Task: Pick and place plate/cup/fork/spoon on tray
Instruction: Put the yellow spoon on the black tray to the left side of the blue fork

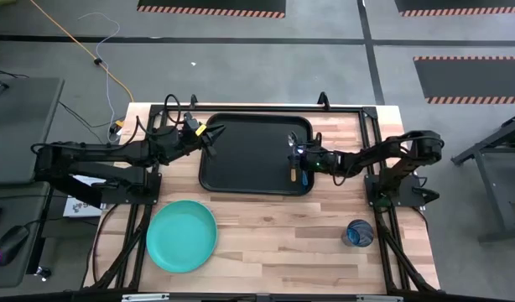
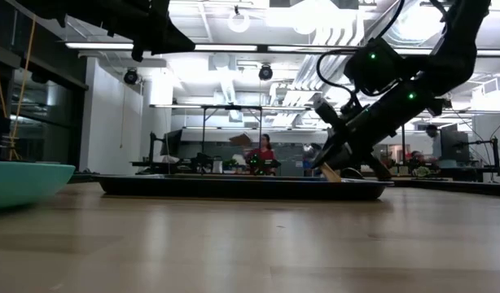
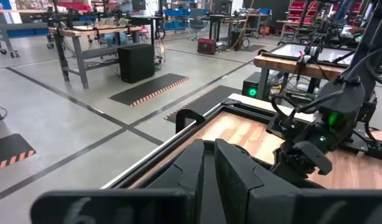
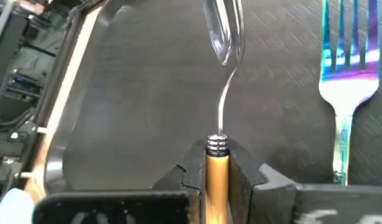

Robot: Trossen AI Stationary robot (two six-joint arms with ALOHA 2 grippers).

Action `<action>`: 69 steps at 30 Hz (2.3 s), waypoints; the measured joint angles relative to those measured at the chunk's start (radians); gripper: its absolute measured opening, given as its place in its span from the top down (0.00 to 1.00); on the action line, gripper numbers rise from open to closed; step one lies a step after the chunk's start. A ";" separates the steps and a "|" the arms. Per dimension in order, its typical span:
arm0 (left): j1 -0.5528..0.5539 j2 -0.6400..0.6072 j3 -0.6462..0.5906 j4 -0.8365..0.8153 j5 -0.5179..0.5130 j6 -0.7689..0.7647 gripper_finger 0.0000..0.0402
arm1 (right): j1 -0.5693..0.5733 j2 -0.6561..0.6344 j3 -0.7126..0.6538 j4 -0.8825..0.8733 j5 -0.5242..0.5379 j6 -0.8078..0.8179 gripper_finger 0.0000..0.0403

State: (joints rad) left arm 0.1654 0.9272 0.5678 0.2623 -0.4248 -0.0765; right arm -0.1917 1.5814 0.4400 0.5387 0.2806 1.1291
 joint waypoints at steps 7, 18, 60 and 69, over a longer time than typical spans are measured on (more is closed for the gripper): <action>0.000 0.000 0.000 -0.001 0.000 0.000 0.93 | -0.001 0.094 0.029 0.028 -0.029 0.027 0.95; 0.000 0.000 0.000 -0.003 0.005 0.001 0.93 | -0.025 0.160 0.101 0.037 -0.090 -0.040 0.95; 0.000 0.000 0.000 -0.002 0.026 -0.017 0.93 | -0.024 0.159 0.101 -0.003 -0.046 -0.022 0.83; 0.000 0.000 0.000 -0.003 0.026 -0.017 0.93 | -0.025 0.158 0.101 0.003 -0.043 0.016 0.83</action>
State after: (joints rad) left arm 0.1654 0.9272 0.5682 0.2596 -0.3988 -0.0933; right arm -0.2165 1.7397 0.5415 0.5415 0.2374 1.1449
